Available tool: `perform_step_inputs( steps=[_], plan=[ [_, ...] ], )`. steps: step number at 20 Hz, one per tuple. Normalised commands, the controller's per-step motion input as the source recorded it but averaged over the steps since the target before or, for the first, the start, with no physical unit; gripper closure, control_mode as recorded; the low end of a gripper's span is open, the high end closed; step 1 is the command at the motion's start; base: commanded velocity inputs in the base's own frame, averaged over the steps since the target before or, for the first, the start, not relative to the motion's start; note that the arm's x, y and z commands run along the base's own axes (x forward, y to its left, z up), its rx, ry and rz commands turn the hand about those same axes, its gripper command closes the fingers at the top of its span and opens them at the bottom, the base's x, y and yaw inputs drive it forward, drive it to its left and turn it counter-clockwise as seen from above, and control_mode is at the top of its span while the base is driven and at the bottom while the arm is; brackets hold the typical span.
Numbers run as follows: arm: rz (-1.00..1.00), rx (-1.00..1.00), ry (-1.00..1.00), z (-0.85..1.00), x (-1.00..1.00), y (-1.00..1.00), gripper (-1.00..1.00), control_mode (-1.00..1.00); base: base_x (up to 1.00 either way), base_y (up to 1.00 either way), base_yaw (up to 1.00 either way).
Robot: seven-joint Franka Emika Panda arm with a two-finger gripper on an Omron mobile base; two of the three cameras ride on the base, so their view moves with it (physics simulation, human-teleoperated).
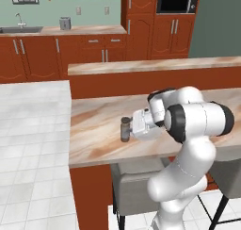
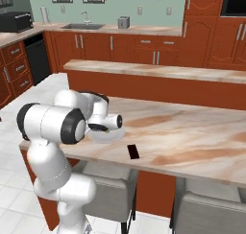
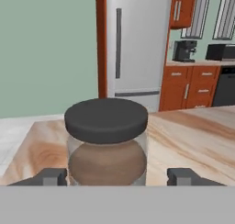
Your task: Take the cinnamon bottle from the cabinet and place it on the dining table, next to the plate with the cupcake. Then take the chocolate from the dining counter and place it on the cupcake plate.
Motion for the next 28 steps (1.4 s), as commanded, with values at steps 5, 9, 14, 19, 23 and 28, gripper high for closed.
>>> perform_step_inputs(
  steps=[5,9,14,19,23,28],
  plan=[
    [0.0,-0.02,0.0,0.68,-0.15,0.0,-1.0,-1.0,0.0,0.0,0.0],
    [0.0,-0.03,0.01,1.0,-0.14,-0.3,-1.0,-1.0,0.0,0.0,0.0],
    [-0.05,-0.09,0.01,1.0,-0.4,-0.57,-1.0,-1.0,0.0,0.0,0.0],
    [-0.11,-0.22,0.12,0.79,-0.45,-0.75,-1.0,-1.0,0.0,0.0,0.0],
    [-0.32,-0.34,0.25,0.12,-0.34,-0.85,-1.0,-1.0,0.0,0.0,0.0],
    [-0.43,-0.33,0.32,-0.19,-0.11,-0.82,-1.0,-1.0,0.0,0.0,0.0]
  ],
)
